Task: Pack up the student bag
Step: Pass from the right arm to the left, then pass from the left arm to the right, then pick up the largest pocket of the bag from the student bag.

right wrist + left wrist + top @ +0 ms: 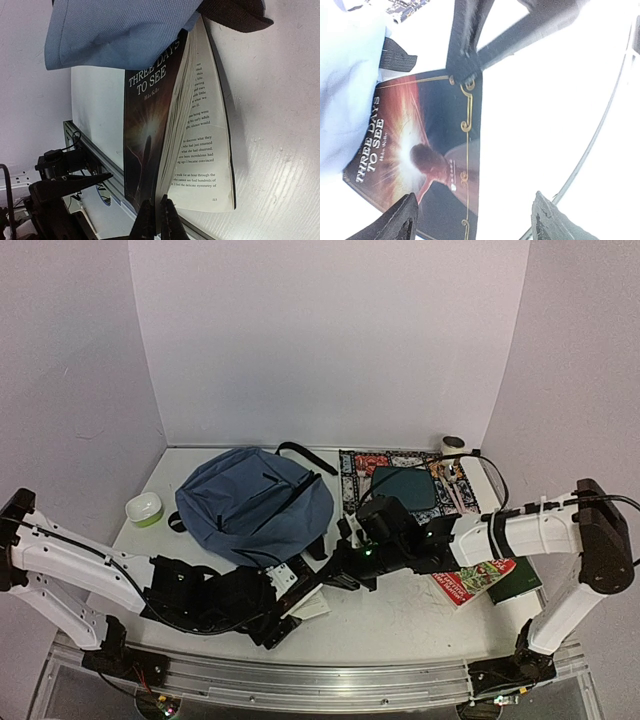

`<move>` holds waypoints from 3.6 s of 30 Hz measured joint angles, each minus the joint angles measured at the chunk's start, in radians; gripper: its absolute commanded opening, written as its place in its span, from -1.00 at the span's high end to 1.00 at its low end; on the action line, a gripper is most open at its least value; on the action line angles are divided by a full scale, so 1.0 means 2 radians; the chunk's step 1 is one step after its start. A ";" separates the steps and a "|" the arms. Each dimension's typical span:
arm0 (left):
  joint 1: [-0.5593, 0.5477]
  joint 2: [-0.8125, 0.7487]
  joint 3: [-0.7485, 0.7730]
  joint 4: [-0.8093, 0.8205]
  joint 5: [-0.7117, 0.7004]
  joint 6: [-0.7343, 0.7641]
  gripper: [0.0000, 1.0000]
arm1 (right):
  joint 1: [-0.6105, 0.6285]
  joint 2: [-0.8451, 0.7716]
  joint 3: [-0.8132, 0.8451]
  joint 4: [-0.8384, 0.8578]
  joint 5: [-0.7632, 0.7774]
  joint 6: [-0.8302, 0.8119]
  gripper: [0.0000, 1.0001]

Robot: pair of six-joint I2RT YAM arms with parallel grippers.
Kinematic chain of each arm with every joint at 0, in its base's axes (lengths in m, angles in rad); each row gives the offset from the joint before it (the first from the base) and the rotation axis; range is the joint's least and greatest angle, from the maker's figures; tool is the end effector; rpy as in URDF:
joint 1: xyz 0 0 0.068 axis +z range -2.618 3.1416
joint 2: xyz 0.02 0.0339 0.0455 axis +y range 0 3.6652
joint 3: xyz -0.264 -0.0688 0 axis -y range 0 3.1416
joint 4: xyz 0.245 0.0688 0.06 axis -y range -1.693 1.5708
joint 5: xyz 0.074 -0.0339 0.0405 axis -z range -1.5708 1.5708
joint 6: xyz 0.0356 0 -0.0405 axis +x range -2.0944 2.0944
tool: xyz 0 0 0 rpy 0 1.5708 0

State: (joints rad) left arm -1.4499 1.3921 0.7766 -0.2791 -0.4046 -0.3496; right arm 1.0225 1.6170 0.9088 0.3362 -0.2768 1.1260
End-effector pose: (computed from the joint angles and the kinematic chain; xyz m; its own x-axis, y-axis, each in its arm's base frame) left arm 0.0470 -0.2709 0.1976 -0.3908 0.6057 -0.6931 0.7972 0.5991 0.0741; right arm 0.1784 0.3107 0.2241 -0.9424 0.1230 -0.3112 -0.2393 0.4023 0.8837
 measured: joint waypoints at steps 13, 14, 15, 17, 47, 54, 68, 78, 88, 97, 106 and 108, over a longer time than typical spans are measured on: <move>-0.046 0.092 0.034 -0.031 -0.094 0.031 -0.40 | -0.012 -0.010 0.020 -0.024 -0.001 0.000 1.00; -0.047 0.100 0.038 -0.035 -0.105 0.032 -0.31 | -0.012 -0.010 0.021 -0.026 -0.001 0.000 1.00; -0.047 0.106 0.042 -0.038 -0.114 0.033 -0.19 | -0.013 -0.010 0.021 -0.027 -0.001 0.000 1.00; -0.047 0.115 0.047 -0.043 -0.131 0.033 0.12 | -0.013 -0.010 0.021 -0.030 -0.001 0.000 1.00; -0.047 0.109 0.118 -0.073 -0.147 0.002 1.00 | 0.046 -0.116 -0.013 -0.103 0.128 0.137 -0.97; -0.048 0.125 0.136 -0.086 -0.151 -0.016 1.00 | 0.058 -0.101 -0.018 -0.100 0.160 0.190 -0.88; -0.050 0.144 0.157 -0.099 -0.161 -0.051 1.00 | 0.068 -0.072 -0.036 -0.068 0.175 0.271 -0.03; -0.050 0.144 0.158 -0.100 -0.157 -0.062 0.69 | 0.069 -0.072 -0.038 -0.035 0.175 0.291 1.00; -0.051 0.107 0.158 -0.095 -0.131 -0.078 0.00 | 0.072 -0.122 -0.053 -0.069 0.202 0.280 1.00; -0.011 0.029 0.158 -0.097 -0.125 -0.070 -0.38 | 0.072 -0.213 -0.053 -0.216 0.274 0.237 1.00; 0.122 -0.002 0.158 -0.097 -0.095 -0.033 -0.60 | 0.071 -0.268 -0.040 -0.323 0.346 0.187 1.00; 0.154 0.005 0.161 -0.098 -0.072 -0.025 -0.62 | 0.071 -0.268 -0.031 -0.330 0.358 0.175 1.00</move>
State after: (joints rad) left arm -1.1424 1.4015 1.0976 -0.4751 -0.5486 -0.3988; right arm 1.1647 1.0803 0.8471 -0.3247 0.4395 1.4752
